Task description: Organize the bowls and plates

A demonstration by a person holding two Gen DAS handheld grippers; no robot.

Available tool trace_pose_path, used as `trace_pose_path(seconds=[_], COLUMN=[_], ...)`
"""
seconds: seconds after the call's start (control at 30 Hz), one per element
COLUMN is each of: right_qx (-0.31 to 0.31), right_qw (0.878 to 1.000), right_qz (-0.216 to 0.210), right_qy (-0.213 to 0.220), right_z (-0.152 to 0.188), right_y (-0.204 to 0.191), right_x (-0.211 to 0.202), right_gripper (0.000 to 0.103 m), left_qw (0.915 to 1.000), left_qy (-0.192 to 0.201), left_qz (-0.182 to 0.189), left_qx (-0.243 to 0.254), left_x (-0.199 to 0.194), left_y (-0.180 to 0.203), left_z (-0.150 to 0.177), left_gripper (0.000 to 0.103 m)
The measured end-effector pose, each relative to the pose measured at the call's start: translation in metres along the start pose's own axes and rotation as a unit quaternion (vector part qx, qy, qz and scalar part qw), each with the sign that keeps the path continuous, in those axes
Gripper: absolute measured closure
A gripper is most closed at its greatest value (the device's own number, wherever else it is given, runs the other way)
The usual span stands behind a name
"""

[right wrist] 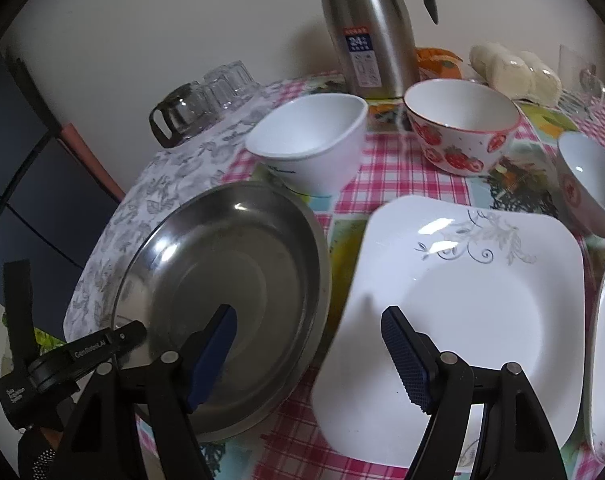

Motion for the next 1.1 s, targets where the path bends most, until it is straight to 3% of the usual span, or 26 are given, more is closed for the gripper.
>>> trace_pose_path(seconds=[0.2,0.27,0.4,0.7,0.9,0.97,1.1], right_qx=[-0.015,-0.014,-0.019,-0.028,-0.056,-0.058,-0.062], right_qw=[1.0,1.0,1.0,1.0,0.998,0.998,0.997], right_qz=[0.024,0.013,0.009,-0.013,-0.03,-0.034,-0.036], right_qy=[-0.001,-0.005,-0.005,0.003,-0.007,-0.019,-0.041], right_z=[0.001,0.003,0.003,-0.006,0.002,0.007,0.016], right_y=[-0.01,-0.012,-0.018,-0.033,-0.057,-0.06,-0.062], right_x=[0.002,0.004,0.007,0.016,0.025,0.031,0.042], right_gripper=[0.023,0.01,0.0,0.0,0.023,0.04,0.05], left_qw=[0.9996,0.9995,0.9995,0.9988,0.9979,0.9978,0.9978], left_qy=[0.005,0.005,0.006,0.012,0.016,0.016,0.016], left_qz=[0.003,0.009,0.013,0.018,0.025,0.028,0.029], left_qx=[-0.026,-0.03,-0.027,-0.044,-0.057,-0.058,-0.058], left_x=[-0.003,-0.003,-0.004,-0.002,-0.001,-0.001,0.0], left_y=[-0.025,-0.027,-0.027,-0.043,-0.052,-0.053,-0.054], left_z=[0.002,0.003,0.003,-0.005,-0.008,-0.008,-0.008], left_gripper=[0.086,0.086,0.086,0.086,0.086,0.085,0.085])
Point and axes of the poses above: each gripper's, at about its wrist camera, not at the fingertips, and x roughly the way its jaws point, y to its right, z to its underside, the point moved 10 cm from there along x, roughly the way its jaws point, and after that the axes turned 7 degrees about x, right-handed, at the moved point
